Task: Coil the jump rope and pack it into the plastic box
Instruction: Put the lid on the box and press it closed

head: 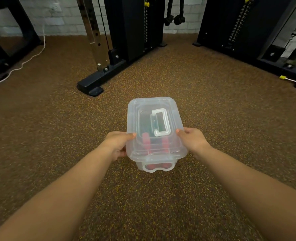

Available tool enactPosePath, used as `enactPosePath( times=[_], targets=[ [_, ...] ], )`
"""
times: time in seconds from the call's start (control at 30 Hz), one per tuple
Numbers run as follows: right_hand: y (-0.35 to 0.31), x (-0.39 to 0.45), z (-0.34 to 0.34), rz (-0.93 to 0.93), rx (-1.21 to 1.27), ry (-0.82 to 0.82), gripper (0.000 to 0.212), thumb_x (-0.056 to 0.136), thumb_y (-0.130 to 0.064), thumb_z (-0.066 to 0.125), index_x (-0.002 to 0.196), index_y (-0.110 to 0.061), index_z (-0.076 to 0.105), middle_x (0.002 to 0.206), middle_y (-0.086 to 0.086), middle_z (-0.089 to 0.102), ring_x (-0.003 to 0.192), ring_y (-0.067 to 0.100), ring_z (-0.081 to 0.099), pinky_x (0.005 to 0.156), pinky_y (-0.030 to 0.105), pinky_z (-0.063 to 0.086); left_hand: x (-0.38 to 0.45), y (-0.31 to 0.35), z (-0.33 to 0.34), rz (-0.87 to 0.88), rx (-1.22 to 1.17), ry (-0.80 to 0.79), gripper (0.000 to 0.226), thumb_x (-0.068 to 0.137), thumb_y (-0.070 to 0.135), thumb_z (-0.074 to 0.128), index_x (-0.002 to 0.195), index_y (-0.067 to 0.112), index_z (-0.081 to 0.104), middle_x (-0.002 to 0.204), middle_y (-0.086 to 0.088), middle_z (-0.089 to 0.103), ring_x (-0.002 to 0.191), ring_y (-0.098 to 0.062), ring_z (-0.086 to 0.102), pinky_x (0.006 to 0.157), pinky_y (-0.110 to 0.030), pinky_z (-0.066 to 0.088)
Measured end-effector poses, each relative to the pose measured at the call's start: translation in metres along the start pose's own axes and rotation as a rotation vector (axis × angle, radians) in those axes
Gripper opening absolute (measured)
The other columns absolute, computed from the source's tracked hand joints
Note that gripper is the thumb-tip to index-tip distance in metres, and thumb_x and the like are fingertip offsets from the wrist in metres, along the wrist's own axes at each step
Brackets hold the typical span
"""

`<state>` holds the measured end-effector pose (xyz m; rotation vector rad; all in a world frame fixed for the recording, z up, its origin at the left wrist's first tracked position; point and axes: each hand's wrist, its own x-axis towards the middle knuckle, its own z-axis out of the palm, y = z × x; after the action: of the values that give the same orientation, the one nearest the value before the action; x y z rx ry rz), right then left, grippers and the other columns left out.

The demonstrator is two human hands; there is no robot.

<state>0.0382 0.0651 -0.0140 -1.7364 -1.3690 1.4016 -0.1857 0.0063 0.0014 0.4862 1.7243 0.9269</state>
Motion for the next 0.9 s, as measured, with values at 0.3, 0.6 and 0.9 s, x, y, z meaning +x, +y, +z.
enactPosePath(
  times=[0.3, 0.6, 0.9],
  targets=[
    [0.019, -0.034, -0.006, -0.008, -0.082, -0.058, 0.028, 0.097, -0.028, 0.047, 0.116, -0.017, 0.064, 0.106, 0.005, 0.071, 0.095, 0.024, 0.068, 0.092, 0.044, 0.054, -0.026, -0.016, -0.006, -0.021, 0.131, -0.103, 0.022, 0.085, 0.012, 0.068, 0.105, 0.007, 0.06, 0.089, -0.012, 0.071, 0.076, -0.024, 0.068, 0.061, -0.036, 0.055],
    [0.042, -0.069, -0.013, -0.022, -0.144, -0.098, 0.03, 0.098, -0.031, 0.044, 0.113, -0.014, 0.063, 0.104, 0.006, 0.071, 0.094, 0.024, 0.068, 0.09, 0.046, 0.055, -0.054, -0.038, -0.013, -0.04, 0.168, -0.183, 0.015, 0.085, 0.011, 0.067, 0.097, 0.006, 0.06, 0.092, -0.015, 0.073, 0.085, -0.028, 0.07, 0.08, -0.047, 0.057],
    [0.061, -0.084, -0.01, 0.296, 0.024, -0.201, 0.084, 0.074, -0.082, 0.035, 0.133, -0.022, 0.044, 0.12, 0.01, 0.065, 0.09, 0.03, 0.071, 0.069, 0.04, 0.056, -0.074, -0.046, 0.001, 0.895, 1.138, -0.23, 0.076, 0.087, 0.057, 0.049, 0.149, 0.04, 0.009, 0.158, 0.017, 0.003, 0.146, -0.009, -0.002, 0.119, -0.041, 0.006]
  ],
)
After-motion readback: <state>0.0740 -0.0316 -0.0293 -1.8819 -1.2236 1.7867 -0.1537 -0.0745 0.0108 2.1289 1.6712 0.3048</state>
